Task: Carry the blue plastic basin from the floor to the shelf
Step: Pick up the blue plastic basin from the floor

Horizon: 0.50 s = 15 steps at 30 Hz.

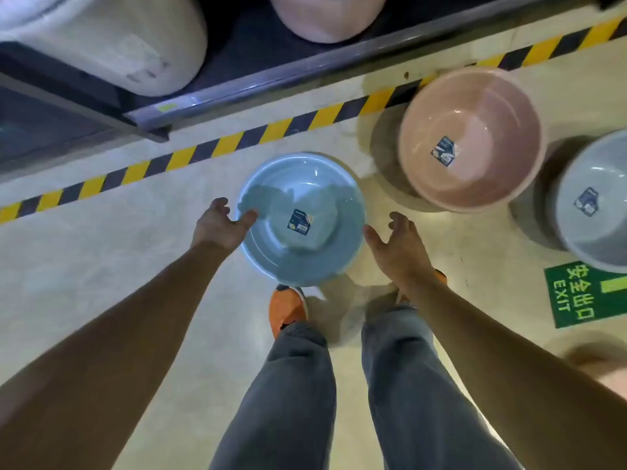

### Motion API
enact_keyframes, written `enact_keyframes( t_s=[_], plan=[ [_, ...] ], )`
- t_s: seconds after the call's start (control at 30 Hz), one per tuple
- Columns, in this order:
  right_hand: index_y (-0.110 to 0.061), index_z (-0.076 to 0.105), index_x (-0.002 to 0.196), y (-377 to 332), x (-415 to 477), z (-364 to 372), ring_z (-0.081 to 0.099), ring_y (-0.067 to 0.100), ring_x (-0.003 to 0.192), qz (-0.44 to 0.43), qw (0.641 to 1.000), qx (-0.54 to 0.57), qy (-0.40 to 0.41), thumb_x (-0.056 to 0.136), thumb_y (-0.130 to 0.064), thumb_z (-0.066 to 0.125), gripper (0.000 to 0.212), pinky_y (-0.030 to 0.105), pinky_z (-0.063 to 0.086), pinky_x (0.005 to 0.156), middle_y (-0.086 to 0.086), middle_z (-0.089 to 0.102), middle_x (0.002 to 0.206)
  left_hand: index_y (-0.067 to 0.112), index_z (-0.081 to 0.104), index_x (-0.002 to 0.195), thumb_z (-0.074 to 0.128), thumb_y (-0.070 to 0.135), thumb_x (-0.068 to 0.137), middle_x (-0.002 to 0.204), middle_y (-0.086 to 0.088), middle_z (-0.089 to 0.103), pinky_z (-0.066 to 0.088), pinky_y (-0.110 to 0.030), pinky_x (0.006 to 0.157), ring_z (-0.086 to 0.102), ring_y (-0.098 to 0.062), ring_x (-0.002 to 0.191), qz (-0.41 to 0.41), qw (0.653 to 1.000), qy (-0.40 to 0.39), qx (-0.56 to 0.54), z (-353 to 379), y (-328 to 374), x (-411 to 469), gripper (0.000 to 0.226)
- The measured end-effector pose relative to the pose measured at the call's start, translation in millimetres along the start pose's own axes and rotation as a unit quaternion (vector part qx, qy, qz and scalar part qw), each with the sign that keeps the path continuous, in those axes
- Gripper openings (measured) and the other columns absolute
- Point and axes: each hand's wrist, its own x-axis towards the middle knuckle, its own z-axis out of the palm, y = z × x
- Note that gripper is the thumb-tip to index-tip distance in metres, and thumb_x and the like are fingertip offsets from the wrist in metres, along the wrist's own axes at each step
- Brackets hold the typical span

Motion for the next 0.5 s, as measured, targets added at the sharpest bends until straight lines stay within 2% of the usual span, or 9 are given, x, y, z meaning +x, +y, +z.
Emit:
enact_keyframes(
  t_s=[0.13, 0.17, 0.23, 0.3, 0.37, 0.43, 0.5],
  plan=[
    [-0.013, 0.027, 0.159, 25.9, 48.6, 38.0, 0.047, 0.033, 0.137, 0.015, 1.000, -0.005, -0.001, 0.097, -0.059, 0.051, 0.081, 0.046, 0.046, 0.103, 0.011, 0.043, 0.155, 0.013, 0.027, 0.161, 0.069, 0.055, 0.091, 0.160, -0.008, 0.045, 0.041, -0.039, 0.110, 0.048, -0.032, 0.142, -0.035, 0.999, 0.004, -0.013, 41.1, -32.2, 52.4, 0.092],
    [-0.013, 0.024, 0.160, 32.4, 61.5, 49.2, 0.048, 0.033, 0.137, 0.020, 1.000, -0.002, -0.003, 0.098, -0.059, 0.051, 0.082, 0.046, 0.046, 0.102, 0.011, 0.042, 0.157, 0.013, 0.027, 0.161, 0.069, 0.053, 0.091, 0.156, -0.007, 0.048, 0.043, -0.038, 0.107, 0.051, -0.031, 0.138, -0.040, 0.999, 0.008, -0.024, 51.9, -40.0, 63.9, 0.092],
    [-0.014, 0.022, 0.161, 42.0, 82.2, 67.0, 0.050, 0.032, 0.134, 0.032, 0.999, 0.005, -0.017, 0.099, -0.057, 0.051, 0.081, 0.043, 0.047, 0.099, 0.009, 0.044, 0.155, 0.012, 0.037, 0.155, 0.071, 0.049, 0.091, 0.135, -0.003, 0.057, 0.046, -0.035, 0.096, 0.058, -0.028, 0.124, -0.052, 0.997, 0.016, -0.053, 69.4, -52.4, 84.1, 0.082],
    [-0.011, 0.030, 0.157, 47.3, 96.7, 79.8, 0.056, 0.032, 0.127, 0.027, 0.999, 0.016, -0.022, 0.099, -0.052, 0.054, 0.074, 0.039, 0.048, 0.090, 0.010, 0.053, 0.146, 0.012, 0.049, 0.144, 0.074, 0.047, 0.088, 0.123, -0.002, 0.062, 0.049, -0.034, 0.088, 0.063, -0.028, 0.112, -0.057, 0.994, 0.037, -0.081, 80.3, -60.6, 99.8, 0.071],
    [-0.009, 0.044, 0.144, 51.2, 104.6, 89.2, 0.061, 0.033, 0.115, 0.007, 1.000, 0.018, -0.016, 0.100, -0.043, 0.056, 0.057, 0.032, 0.042, 0.077, 0.011, 0.064, 0.130, 0.012, 0.055, 0.139, 0.076, 0.043, 0.087, 0.120, -0.001, 0.065, 0.052, -0.034, 0.086, 0.065, -0.027, 0.105, -0.066, 0.990, 0.058, -0.111, 83.1, -65.6, 108.5, 0.064],
    [-0.009, 0.052, 0.134, 51.2, 104.4, 91.3, 0.064, 0.033, 0.106, 0.004, 1.000, 0.030, -0.003, 0.101, -0.036, 0.057, 0.043, 0.031, 0.041, 0.074, 0.011, 0.067, 0.120, 0.013, 0.059, 0.136, 0.077, 0.041, 0.086, 0.119, -0.001, 0.070, 0.058, -0.039, 0.090, 0.069, -0.027, 0.105, -0.075, 0.984, 0.067, -0.146, 80.5, -67.4, 109.6, 0.060],
    [-0.011, 0.053, 0.134, 49.2, 97.7, 83.3, 0.064, 0.031, 0.101, 0.014, 0.999, 0.044, 0.012, 0.102, -0.031, 0.055, 0.037, 0.033, 0.045, 0.074, 0.010, 0.068, 0.118, 0.013, 0.060, 0.135, 0.076, 0.037, 0.087, 0.118, -0.002, 0.071, 0.060, -0.044, 0.091, 0.070, -0.027, 0.103, -0.075, 0.979, 0.079, -0.170, 74.0, -62.9, 100.9, 0.056]
  ],
)
